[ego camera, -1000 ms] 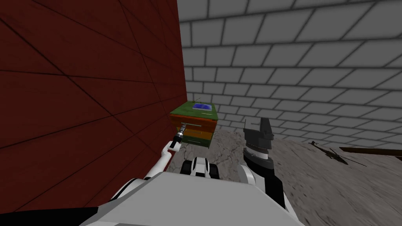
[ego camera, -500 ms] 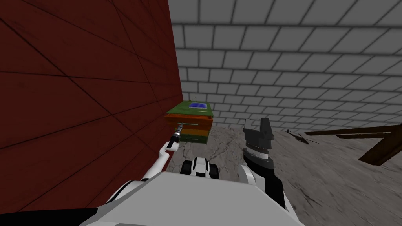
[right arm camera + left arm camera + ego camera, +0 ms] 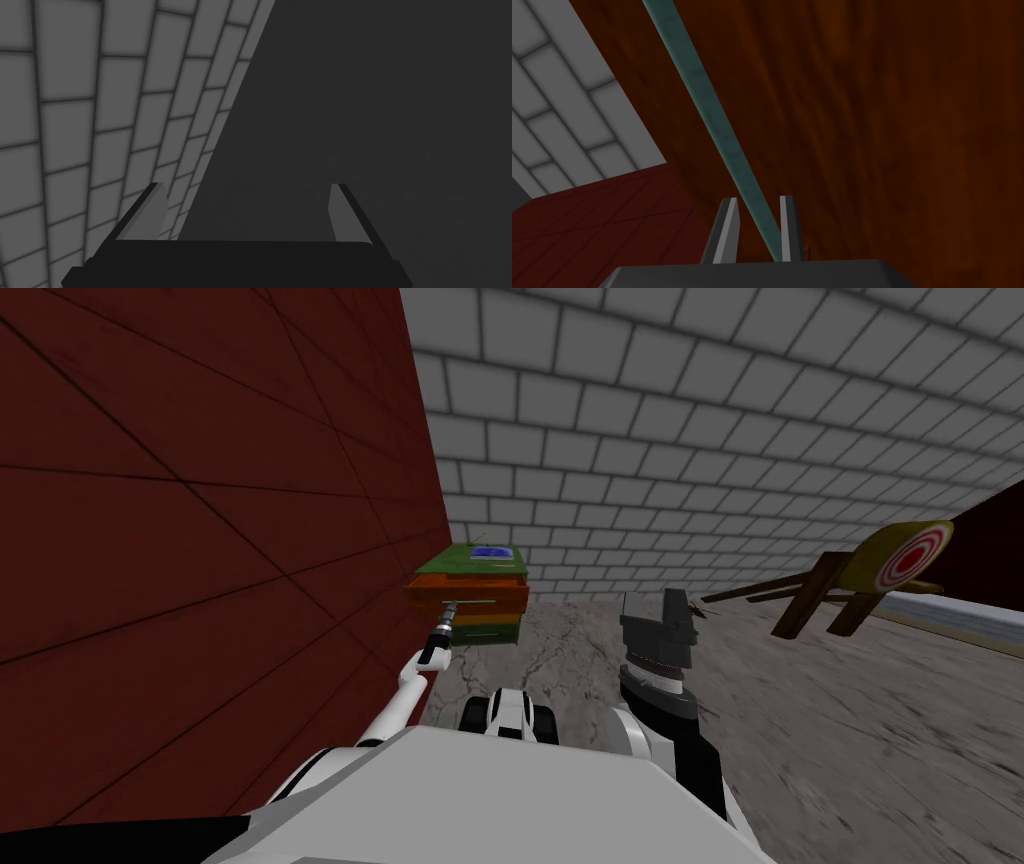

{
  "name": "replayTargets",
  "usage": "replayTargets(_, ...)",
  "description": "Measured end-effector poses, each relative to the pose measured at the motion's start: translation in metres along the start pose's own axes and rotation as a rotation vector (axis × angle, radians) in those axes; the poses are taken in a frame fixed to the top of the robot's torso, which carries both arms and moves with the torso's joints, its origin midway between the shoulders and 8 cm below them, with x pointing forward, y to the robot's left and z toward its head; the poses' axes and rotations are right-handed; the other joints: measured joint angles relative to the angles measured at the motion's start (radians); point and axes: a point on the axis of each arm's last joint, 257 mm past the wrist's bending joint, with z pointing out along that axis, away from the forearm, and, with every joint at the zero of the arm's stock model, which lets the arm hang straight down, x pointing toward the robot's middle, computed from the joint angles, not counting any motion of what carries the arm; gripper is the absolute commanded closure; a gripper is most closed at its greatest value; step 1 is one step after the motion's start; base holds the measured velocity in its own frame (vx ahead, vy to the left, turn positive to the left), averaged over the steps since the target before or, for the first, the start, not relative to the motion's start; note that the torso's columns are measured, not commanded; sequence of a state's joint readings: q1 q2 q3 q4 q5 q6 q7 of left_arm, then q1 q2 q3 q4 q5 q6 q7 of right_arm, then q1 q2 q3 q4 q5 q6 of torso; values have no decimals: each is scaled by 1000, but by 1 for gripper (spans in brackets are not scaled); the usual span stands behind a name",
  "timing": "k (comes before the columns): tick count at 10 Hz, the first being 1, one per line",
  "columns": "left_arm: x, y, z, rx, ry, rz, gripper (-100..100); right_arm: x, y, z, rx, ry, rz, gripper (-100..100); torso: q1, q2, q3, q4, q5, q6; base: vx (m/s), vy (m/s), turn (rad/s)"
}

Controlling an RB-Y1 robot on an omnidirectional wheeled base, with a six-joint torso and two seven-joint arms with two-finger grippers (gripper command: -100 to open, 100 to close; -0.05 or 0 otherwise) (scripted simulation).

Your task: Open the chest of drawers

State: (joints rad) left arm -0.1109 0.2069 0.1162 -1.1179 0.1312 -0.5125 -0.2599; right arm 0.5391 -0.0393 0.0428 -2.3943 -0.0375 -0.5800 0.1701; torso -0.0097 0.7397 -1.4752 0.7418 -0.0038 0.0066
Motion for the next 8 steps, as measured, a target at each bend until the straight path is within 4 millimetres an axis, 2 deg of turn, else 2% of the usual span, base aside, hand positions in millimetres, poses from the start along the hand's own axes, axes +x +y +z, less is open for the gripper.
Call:
replayTargets(1,-11,2,1,-8,-26,5,100,0,0,0,0,0,0,0,-2,1,1,0,0,2,-85,9,-40)
replayTargets(3,-12,7,-1,-18,-27,6,100,0,0,0,0,0,0,0,3,-1,-1,-1,0,-4,-113,-28,31)
replayTargets(5,-14,3,-1,-10,-30,7,100,0,0,0,0,0,0,0,2,4,3,-1,1,-2,-197,-59,25)
replayTargets(6,-14,2,-2,-10,-28,7,-100,0,0,0,0,0,0,0,2,4,3,0,1,-2,-141,-25,-142)
replayTargets(8,-31,-3,12,-15,-49,11,-100,0,0,0,0,0,0,0,10,-5,-3,-4,4,-6,-86,0,-103)
